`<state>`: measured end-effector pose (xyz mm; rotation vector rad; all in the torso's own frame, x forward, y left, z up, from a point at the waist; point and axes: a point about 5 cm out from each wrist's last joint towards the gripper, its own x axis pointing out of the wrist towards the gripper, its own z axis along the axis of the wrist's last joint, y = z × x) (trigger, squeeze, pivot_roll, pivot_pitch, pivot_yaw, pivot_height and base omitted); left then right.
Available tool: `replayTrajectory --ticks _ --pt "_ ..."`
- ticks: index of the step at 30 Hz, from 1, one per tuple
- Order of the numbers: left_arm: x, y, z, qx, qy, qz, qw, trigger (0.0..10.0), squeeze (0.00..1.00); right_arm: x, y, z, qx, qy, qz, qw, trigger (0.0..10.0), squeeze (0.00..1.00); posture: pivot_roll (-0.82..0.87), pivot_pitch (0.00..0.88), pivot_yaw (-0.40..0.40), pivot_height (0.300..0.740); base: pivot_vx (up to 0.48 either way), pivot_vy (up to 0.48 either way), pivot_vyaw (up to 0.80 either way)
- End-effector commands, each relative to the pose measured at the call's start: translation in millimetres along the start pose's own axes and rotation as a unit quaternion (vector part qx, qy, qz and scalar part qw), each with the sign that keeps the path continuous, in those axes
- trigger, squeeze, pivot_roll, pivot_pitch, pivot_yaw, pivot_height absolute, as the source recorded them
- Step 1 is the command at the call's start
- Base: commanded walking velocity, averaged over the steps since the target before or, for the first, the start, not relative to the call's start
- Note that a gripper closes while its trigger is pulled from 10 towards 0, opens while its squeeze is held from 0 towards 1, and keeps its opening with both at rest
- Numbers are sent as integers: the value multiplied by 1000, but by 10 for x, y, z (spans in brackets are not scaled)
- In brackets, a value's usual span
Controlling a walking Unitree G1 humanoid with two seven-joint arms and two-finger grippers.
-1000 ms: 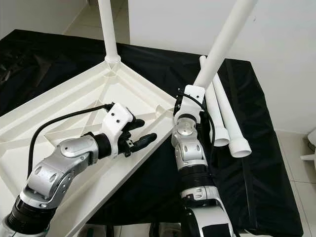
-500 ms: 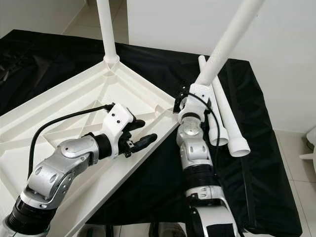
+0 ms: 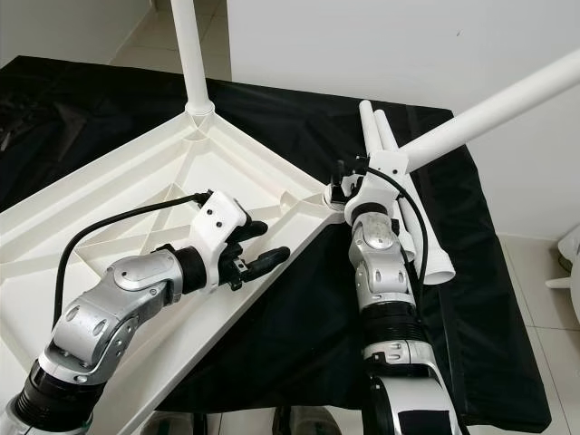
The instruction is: Building children table
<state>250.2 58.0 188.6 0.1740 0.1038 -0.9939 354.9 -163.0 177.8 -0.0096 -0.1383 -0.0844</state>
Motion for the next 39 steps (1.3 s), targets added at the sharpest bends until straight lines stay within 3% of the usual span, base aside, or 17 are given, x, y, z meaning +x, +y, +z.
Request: replayTrajectory --ticks 1,7,12,16,17,18,19,27,31,39 --pt "4 -40 -4 -3 1 1 1000 10000 0 -7 -4 -47 0 9 14 1000 0 0 61 92 -64 740 0 0 0" --pt "7 -30 0 -3 1 3 1000 10000 0 26 21 -35 2 9 43 999 0 0 63 98 -62 740 0 0 0" --pt "6 -35 2 -5 1 5 1000 10000 0 55 73 -6 -30 4 95 995 0 0 65 103 -64 740 0 0 0" --pt "5 -36 2 -5 1 6 1000 10000 0 58 78 -5 -33 4 102 994 0 0 65 106 -65 740 0 0 0" --pt "4 -37 2 -5 1 6 1000 10000 0 54 81 -16 -37 8 110 993 1686 0 65 106 -65 740 0 0 0" --pt "4 -37 2 -5 1 6 1000 10000 0 54 81 -16 -37 8 110 993 1686 0 65 106 -65 740 0 0 0" --pt "3 -34 2 -6 1 8 1000 10000 0 45 75 -45 -38 15 116 992 10000 0 67 109 -70 740 0 0 0" --pt "3 -29 3 -6 0 11 1000 10000 0 -10 79 -177 -59 32 140 988 10000 0 64 109 -67 740 0 0 0" --pt "-2 -36 11 -4 0 6 1000 10000 0 8 51 -276 -53 66 182 980 10000 0 63 111 -60 740 0 0 0" --pt "-5 -53 10 1 2 -3 1000 10000 0 97 -20 -229 -68 82 245 964 10000 0 67 109 -64 740 0 0 0"
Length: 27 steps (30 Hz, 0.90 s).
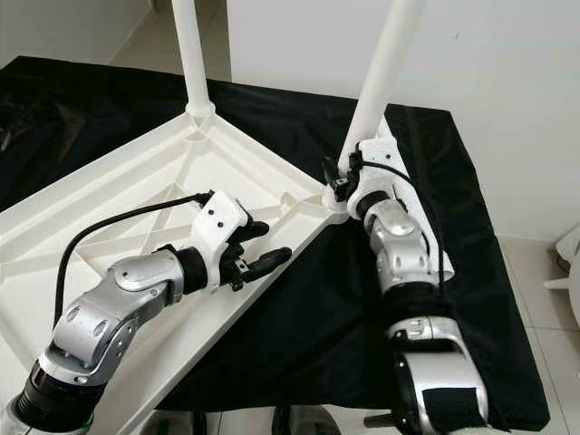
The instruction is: Building children table
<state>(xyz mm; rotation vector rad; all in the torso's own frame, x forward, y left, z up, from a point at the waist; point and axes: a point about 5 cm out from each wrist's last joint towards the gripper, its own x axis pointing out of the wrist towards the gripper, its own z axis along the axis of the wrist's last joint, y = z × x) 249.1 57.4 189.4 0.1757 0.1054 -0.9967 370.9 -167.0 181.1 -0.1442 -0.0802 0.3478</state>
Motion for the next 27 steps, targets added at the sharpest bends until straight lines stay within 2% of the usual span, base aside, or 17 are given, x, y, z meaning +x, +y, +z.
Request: replayTrajectory --ticks 1,5,11,15,20,23,27 --pt "-2 -42 2 0 1 -2 1000 10000 0 -42 58 -238 -3 59 31 998 10000 0 67 109 -64 740 0 0 0" --pt "-7 -43 3 4 2 -2 1000 10000 0 -43 16 -247 -6 68 57 996 10000 0 68 108 -65 740 0 0 0" --pt "-13 -52 4 3 1 -2 1000 10000 0 -62 -25 -296 -8 77 52 996 10000 0 75 105 -69 740 0 0 0" --pt "-18 -65 6 2 0 -3 1000 10000 0 -93 -10 -358 -25 77 52 995 10000 0 76 103 -67 740 0 0 0" --pt "-20 -74 4 2 2 -6 1000 10000 0 -91 38 -391 10 76 38 996 10000 0 74 101 -64 740 0 0 0" --pt "-21 -75 5 2 1 -6 1000 10000 0 -84 42 -390 15 75 32 997 10000 0 74 101 -64 740 0 0 0" --pt "-19 -81 10 2 1 -7 1000 10000 0 -30 50 -348 30 69 -9 997 10000 0 71 103 -63 740 0 0 0"
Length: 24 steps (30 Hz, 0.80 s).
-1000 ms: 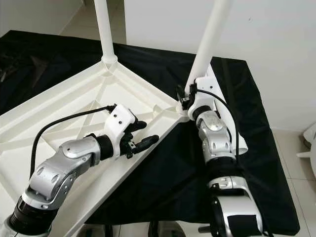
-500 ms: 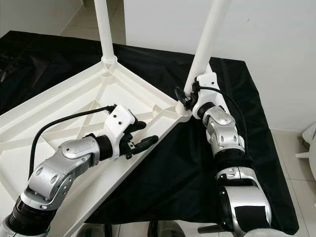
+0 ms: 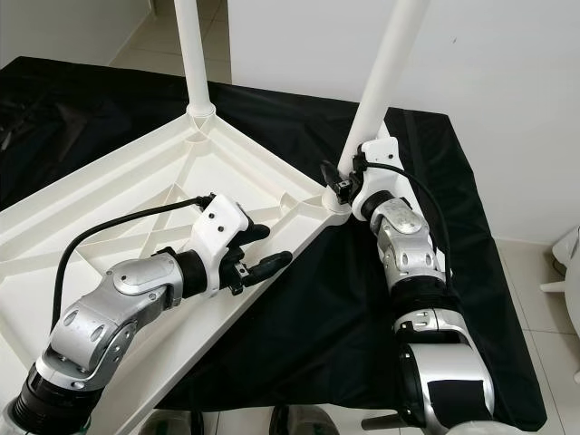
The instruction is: Building children table
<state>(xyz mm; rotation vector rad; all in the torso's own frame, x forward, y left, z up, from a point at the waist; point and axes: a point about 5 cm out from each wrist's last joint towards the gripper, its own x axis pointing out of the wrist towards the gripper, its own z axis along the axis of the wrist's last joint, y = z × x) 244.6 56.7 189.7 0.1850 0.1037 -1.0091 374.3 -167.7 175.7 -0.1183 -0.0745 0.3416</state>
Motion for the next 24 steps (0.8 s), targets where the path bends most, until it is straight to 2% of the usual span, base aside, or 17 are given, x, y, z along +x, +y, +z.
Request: replayTrajectory --ticks 1,14,24 --pt "2 -41 7 -3 0 -1 1000 10000 0 -41 48 -280 21 69 -20 997 10000 0 71 104 -64 740 0 0 0" --pt "-2 -48 3 -4 1 0 1000 10000 0 3 49 -194 30 49 -68 996 10000 0 76 111 -70 740 0 0 0" --pt "-16 -65 -7 -6 2 -1 1000 10000 0 -43 89 -126 55 14 -159 986 10000 0 76 115 -69 740 0 0 0"
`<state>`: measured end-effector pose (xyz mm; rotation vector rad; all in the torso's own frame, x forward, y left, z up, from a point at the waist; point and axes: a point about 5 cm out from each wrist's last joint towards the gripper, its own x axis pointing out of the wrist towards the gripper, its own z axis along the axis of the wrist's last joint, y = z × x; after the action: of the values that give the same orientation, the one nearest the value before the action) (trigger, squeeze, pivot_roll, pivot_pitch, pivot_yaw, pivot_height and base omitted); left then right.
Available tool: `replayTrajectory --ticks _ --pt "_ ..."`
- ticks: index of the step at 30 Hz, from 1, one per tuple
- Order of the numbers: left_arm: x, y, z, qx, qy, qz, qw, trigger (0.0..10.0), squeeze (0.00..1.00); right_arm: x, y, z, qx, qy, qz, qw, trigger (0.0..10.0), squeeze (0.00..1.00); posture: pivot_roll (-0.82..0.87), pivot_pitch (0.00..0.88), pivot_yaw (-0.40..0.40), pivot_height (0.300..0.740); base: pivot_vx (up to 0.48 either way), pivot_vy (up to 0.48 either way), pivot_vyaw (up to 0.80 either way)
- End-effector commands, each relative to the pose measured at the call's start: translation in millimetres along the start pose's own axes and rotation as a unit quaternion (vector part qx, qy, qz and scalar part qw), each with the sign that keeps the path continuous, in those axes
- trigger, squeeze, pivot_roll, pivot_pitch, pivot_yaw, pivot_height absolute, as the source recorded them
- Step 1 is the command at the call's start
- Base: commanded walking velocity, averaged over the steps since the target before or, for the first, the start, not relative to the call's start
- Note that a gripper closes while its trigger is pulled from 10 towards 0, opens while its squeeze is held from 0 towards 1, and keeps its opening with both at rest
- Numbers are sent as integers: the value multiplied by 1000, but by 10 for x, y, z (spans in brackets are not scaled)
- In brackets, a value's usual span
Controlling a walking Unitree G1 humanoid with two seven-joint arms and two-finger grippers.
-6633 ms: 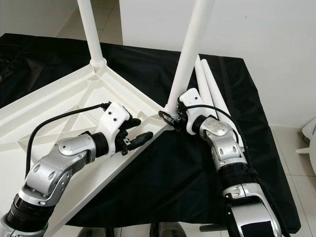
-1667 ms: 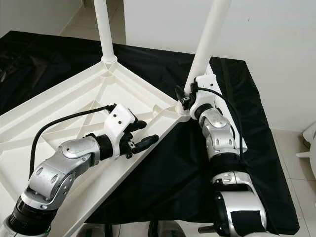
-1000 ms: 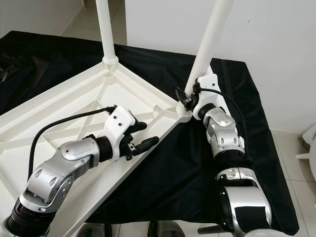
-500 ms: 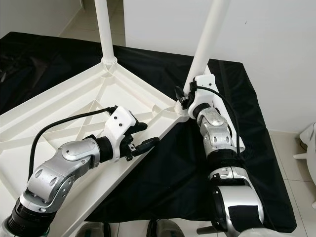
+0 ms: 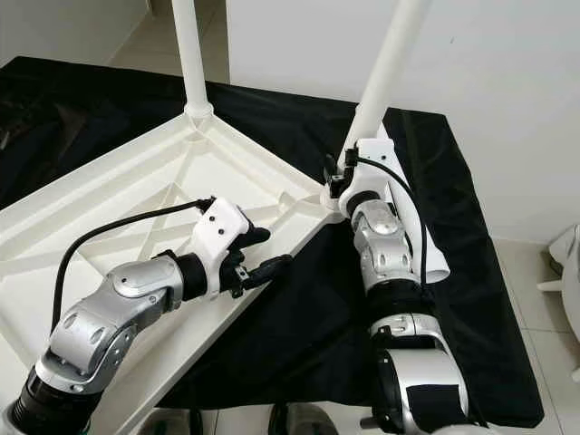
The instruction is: Building children table
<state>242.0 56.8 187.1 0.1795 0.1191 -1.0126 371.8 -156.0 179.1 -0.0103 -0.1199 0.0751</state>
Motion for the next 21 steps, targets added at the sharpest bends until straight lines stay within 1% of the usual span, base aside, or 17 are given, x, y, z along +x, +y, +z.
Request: replayTrajectory --ticks 1,8,10,12,18,20,21 --pt "-6 -43 18 0 -3 1 1000 10000 0 -63 -54 -162 5 35 -34 999 10000 0 76 115 -69 740 0 0 0" --pt "-2 -49 22 -1 -3 -2 1000 10000 0 -74 -23 -136 8 26 -86 996 10000 0 76 114 -67 740 0 0 0" --pt "-2 -49 22 -1 -3 -2 1000 10000 0 -74 -23 -136 8 26 -86 996 10000 0 76 114 -67 740 0 0 0" --pt "-1 -53 23 -1 -3 -3 1000 10000 0 -69 -15 -118 5 26 -110 994 10000 0 77 115 -67 740 0 0 0" --pt "0 -60 24 -1 -4 -4 1000 10000 0 -66 -3 -121 8 32 -127 991 10000 0 78 116 -70 740 0 0 0" --pt "2 -66 25 -2 -4 -4 1000 10000 0 -70 9 -126 17 36 -148 988 10000 0 78 116 -71 740 0 0 0" --pt "2 -66 25 -2 -4 -4 1000 10000 0 -70 9 -126 17 36 -148 988 10000 0 78 116 -71 740 0 0 0"
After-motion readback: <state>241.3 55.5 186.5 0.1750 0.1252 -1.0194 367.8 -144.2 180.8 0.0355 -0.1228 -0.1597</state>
